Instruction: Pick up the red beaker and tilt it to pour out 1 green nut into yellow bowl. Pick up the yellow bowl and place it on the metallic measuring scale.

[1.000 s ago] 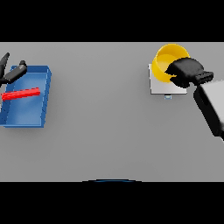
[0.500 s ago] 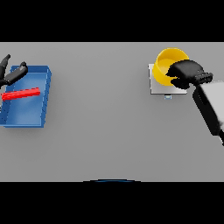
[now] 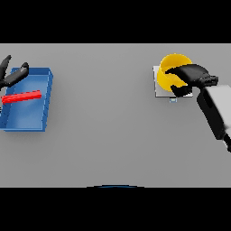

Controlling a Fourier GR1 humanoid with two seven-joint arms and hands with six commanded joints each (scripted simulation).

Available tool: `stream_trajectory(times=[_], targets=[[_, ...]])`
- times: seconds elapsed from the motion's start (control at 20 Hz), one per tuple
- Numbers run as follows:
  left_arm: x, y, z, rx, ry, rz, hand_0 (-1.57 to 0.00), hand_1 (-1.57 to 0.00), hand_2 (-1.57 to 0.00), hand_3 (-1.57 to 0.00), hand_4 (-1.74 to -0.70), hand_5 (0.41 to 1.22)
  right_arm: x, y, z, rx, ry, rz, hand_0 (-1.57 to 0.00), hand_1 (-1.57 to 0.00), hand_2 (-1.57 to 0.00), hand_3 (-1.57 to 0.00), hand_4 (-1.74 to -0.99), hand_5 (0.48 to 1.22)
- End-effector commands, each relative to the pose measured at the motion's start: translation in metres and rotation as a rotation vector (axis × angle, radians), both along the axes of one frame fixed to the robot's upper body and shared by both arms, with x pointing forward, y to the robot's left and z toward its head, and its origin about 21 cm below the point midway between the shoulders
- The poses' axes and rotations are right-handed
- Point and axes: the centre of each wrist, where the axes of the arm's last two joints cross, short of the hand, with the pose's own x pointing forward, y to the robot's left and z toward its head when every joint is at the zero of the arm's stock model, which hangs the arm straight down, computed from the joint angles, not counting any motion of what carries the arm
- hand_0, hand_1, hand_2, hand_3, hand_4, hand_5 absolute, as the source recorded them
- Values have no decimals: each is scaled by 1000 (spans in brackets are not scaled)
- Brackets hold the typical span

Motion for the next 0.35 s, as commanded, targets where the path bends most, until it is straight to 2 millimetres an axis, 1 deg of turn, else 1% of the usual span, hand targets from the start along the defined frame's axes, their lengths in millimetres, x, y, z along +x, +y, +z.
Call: stream_trajectory(times=[0.0,0.05,0.1,0.15,0.2,0.25,0.3], targets=[[0,2,0,-3,4,8,1,1,1,1,-834,750,0,-3,0,-16,2,10,-247,-243,-192,-164,-1448,824],[0,2,0,-2,1,8,1,1,1,1,-835,752,0,-4,0,-27,3,14,-198,-194,-153,-131,-1435,817],[-1,2,-1,-4,1,8,1,1,1,1,-836,753,1,-1,1,-36,7,13,-158,-155,-122,-105,-1422,811],[0,-1,2,-3,-2,1,1,1,1,1,-835,755,2,-2,1,-40,12,7,-126,-124,-98,-84,-1409,804],[-2,0,2,-1,-5,0,1,1,1,1,-834,759,1,-6,3,-45,19,3,-101,-99,-78,-67,-1401,798],[-1,-2,0,1,-5,-4,1,1,1,1,-833,760,1,-3,2,-44,22,7,-80,-79,-62,-53,-1395,787],[-2,0,0,2,-3,2,1,1,1,1,-833,760,0,-3,1,-40,23,7,-64,-63,-50,-42,-1390,779]])
